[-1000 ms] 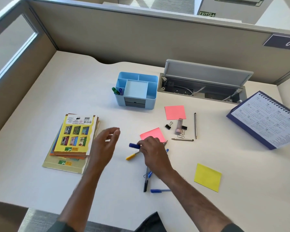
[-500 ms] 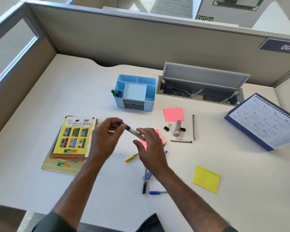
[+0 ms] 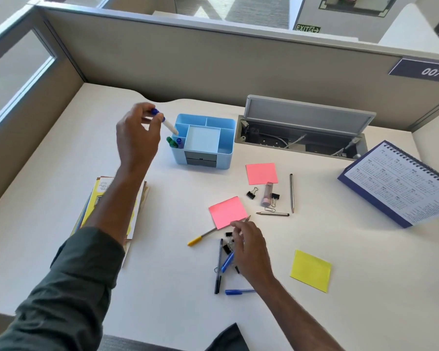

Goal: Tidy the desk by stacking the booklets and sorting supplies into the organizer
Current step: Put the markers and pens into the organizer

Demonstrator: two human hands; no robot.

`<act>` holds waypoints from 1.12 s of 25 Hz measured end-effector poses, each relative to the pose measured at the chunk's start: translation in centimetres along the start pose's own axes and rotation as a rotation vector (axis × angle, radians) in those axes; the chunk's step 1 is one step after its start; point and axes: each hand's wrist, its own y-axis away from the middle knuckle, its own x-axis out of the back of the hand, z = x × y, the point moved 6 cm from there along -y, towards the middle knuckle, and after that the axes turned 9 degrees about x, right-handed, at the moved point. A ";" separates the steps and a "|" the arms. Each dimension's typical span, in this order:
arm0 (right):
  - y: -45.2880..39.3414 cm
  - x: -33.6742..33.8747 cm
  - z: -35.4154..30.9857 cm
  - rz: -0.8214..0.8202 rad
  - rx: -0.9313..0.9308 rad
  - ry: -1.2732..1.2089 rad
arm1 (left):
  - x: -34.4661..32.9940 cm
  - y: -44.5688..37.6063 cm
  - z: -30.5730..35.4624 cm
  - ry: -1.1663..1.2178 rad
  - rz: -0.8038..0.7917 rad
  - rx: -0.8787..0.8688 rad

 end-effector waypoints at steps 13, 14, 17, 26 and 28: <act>2.9 1.6 4.8 -0.048 -0.100 0.115 | -7.2 0.0 -4.9 -0.513 -0.226 0.061; 3.1 1.3 4.8 -0.082 -0.089 0.141 | -7.3 0.2 -4.9 -0.526 -0.232 0.050; 4.0 0.7 5.0 -0.159 -0.081 0.196 | -7.7 0.6 -5.1 -0.551 -0.255 0.054; 5.8 1.3 5.9 -0.179 -0.073 0.226 | -7.3 1.7 -4.4 -0.552 -0.282 0.015; 6.1 1.4 6.0 -0.178 -0.077 0.233 | -6.9 2.4 -4.1 -0.528 -0.278 0.006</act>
